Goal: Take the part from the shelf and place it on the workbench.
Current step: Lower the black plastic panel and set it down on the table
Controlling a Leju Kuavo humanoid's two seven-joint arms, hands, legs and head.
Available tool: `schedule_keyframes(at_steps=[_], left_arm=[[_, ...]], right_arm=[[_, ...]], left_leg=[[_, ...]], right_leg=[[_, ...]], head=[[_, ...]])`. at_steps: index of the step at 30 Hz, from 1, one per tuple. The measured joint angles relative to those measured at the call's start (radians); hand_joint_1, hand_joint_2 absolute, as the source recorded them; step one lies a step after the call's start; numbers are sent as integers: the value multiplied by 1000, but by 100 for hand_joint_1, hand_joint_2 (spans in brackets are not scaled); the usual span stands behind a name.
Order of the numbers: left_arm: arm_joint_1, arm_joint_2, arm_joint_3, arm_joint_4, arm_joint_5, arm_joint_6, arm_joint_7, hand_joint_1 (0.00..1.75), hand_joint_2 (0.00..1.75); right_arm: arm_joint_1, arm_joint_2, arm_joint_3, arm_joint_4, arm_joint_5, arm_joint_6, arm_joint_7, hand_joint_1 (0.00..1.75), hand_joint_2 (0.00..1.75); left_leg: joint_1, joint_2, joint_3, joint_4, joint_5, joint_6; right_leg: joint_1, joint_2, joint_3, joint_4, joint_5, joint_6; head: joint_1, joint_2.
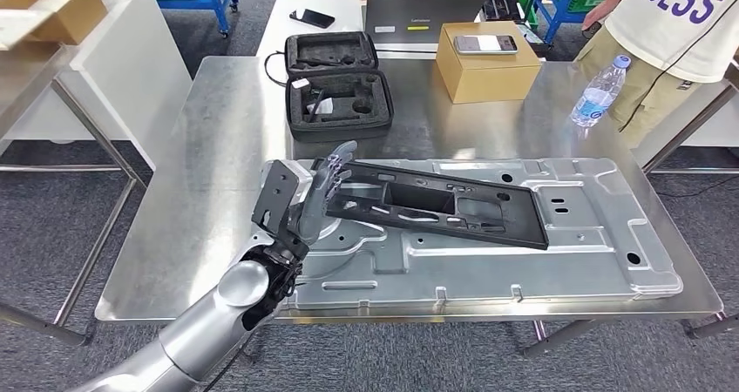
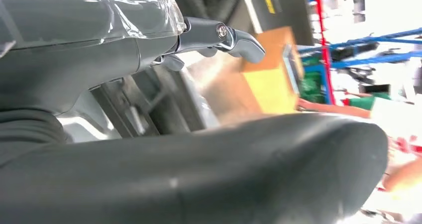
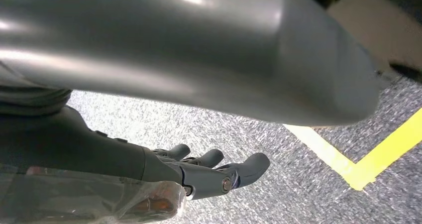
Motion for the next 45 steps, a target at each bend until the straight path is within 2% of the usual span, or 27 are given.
schedule_keyframes(at_steps=[2, 3, 4, 7, 9, 11, 12, 13, 14, 16, 18, 21, 22, 24, 26, 27, 28, 29, 31, 33, 37, 39, 41, 42, 43, 44, 45], left_arm=[[-2, 6, -6, -41, 29, -33, -6, 0, 0], [-3, 9, -11, -58, 42, -49, -7, 0, 0], [-3, 12, -16, -75, 54, -63, -7, 0, 0], [-2, 22, -31, -120, 79, -98, -7, 0, 0], [1, 29, -40, -142, 99, -126, -8, 0, 0], [11, 37, -52, -159, 119, -157, -11, 0, 0], [19, 41, -60, -167, 126, -169, -14, 0, 0], [27, 45, -67, -176, 130, -178, -17, 0, 0], [32, 47, -75, -185, 132, -183, -19, 0, 0], [37, 50, -87, -203, 133, -191, -23, 0, 0], [41, 53, -97, -221, 134, -198, -26, 0, 0], [54, 58, -111, -243, 135, -204, -29, 0, 0], [56, 59, -115, -251, 135, -207, -31, 0, 0], [59, 60, -122, -263, 135, -213, -34, 0, 0], [65, 61, -130, -271, 135, -218, -36, 0, 0], [69, 62, -135, -273, 135, -219, -37, 0, 0], [72, 64, -140, -274, 135, -220, -37, 0, 0], [75, 65, -144, -276, 135, -221, -37, 0, 0], [78, 67, -149, -282, 135, -222, -39, 0, 0], [78, 68, -152, -288, 135, -223, -41, 0, 0], [80, 73, -163, -294, 135, -224, -43, 0, 0], [81, 77, -166, -296, 134, -226, -43, 0, 0], [84, 81, -169, -296, 133, -230, -43, 0, 0], [87, 83, -171, -296, 132, -232, -43, 0, 0], [91, 85, -174, -296, 132, -234, -43, 0, 0], [94, 87, -176, -296, 131, -235, -43, 0, 0], [97, 88, -178, -296, 130, -235, -43, 0, 0]], right_arm=[[-1, -3, -1, 0, -3, 0, -1, 0, 0], [-2, -5, -1, 0, -4, 1, -1, 0, 0], [-2, -5, -2, 0, -5, 1, -1, 0, 0], [0, -4, -4, 0, -5, 1, -4, 0, 0], [-1, -3, -6, 0, -6, 2, -8, 0, 0], [0, -4, -8, 0, -8, 2, -13, 0, 0], [0, -4, -8, 0, -8, 2, -14, 0, 0], [1, -3, -9, 0, -9, 2, -15, 0, 0], [1, -3, -9, 0, -10, 3, -16, 0, 0], [1, -2, -10, 0, -13, 3, -16, 0, 0], [0, -2, -11, 0, -17, 3, -16, 0, 0], [1, -2, -14, 0, -19, 3, -17, 0, 0], [1, -3, -15, 0, -19, 3, -17, 0, 0], [1, -3, -16, 0, -20, 3, -17, 0, 0], [1, -3, -16, 0, -20, 3, -17, 0, 0], [2, -3, -16, 0, -20, 3, -17, 0, 0], [2, -2, -16, 0, -20, 3, -17, 0, 0], [2, -3, -16, 0, -21, 3, -17, 0, 0], [1, -3, -17, 0, -21, 3, -17, 0, 0], [-1, -4, -17, 0, -22, 3, -17, 0, 0], [2, -3, -17, 0, -23, 3, -17, 0, 0], [1, -3, -17, 0, -23, 2, -17, 0, 0], [0, -3, -17, 0, -23, 2, -18, 0, 0], [1, -3, -17, 0, -23, 2, -18, 0, 0], [1, -3, -17, 0, -23, 2, -18, 0, 0], [1, -3, -17, 0, -24, 2, -18, 0, 0], [1, -3, -17, 0, -25, 2, -18, 0, 0]], left_leg=[[-6, -1, 0, 1, -1, -2], [-8, -1, 0, 1, -2, -3], [-9, 0, -1, 0, -2, -6], [-7, 2, -9, 16, -17, -21], [-2, 2, -48, 106, -71, -35], [6, 3, -106, 237, -128, -46], [9, 3, -124, 275, -136, -50], [11, 4, -124, 275, -126, -52], [13, 4, -104, 234, -100, -54], [15, 6, -35, 91, -38, -53], [12, 7, 6, 4, -9, -42], [8, 6, 8, -8, -2, -21], [9, 6, 8, -11, 2, -14], [13, 8, 9, -15, 7, -3], [12, 9, 5, -15, 10, 1], [12, 10, 4, -15, 11, 2], [12, 10, 2, -15, 13, 2], [12, 9, 1, -15, 14, 2], [11, 8, 1, -15, 17, -3], [7, 7, -2, -14, 21, -12], [6, 8, -11, -9, 22, -32], [9, 8, -39, 58, -29, -42], [11, 9, -91, 197, -107, -50], [11, 9, -111, 255, -132, -52], [11, 9, -115, 281, -139, -52], [11, 9, -99, 266, -129, -51], [10, 9, -64, 210, -103, -47]], right_leg=[[11, -1, 60, -124, 41, -17], [15, -1, 73, -153, 45, -21], [19, -1, 76, -162, 43, -22], [11, -2, 78, -172, 51, -29], [5, -3, 80, -177, 55, -35], [4, -3, 80, -177, 55, -37], [4, -3, 80, -176, 55, -37], [3, -3, 81, -176, 55, -36], [3, -3, 82, -176, 55, -36], [3, -2, 84, -175, 53, -31], [7, -2, 83, -174, 53, -23], [5, -1, 80, -174, 55, -8], [4, -1, 77, -164, 44, -4], [1, -1, 45, -84, -12, 5], [1, -2, -12, 58, -83, 11], [0, -2, -32, 110, -101, 13], [0, -2, -34, 124, -99, 13], [-1, -2, -15, 96, -81, 13], [-2, -2, 66, -49, -22, 11], [1, -1, 123, -161, 12, 6], [2, -1, 123, -183, 28, -16], [0, -3, 116, -186, 38, -29], [1, -4, 107, -185, 44, -36], [2, -4, 102, -185, 47, -37], [2, -4, 98, -185, 50, -37], [3, -4, 95, -185, 53, -37], [3, -4, 93, -184, 55, -36]], head=[[0, 0], [0, 0], [0, 0], [-1, 0], [-3, 0], [-5, 0], [-6, 0], [-6, 0], [-6, 0], [-6, 0], [-6, 0], [-6, 0], [-5, 0], [-2, 0], [0, 0], [1, 0], [1, 0], [1, 0], [1, 0], [0, 0], [-1, 0], [-3, 0], [-5, 0], [-5, 0], [-5, 0], [-5, 0], [-5, 0]])
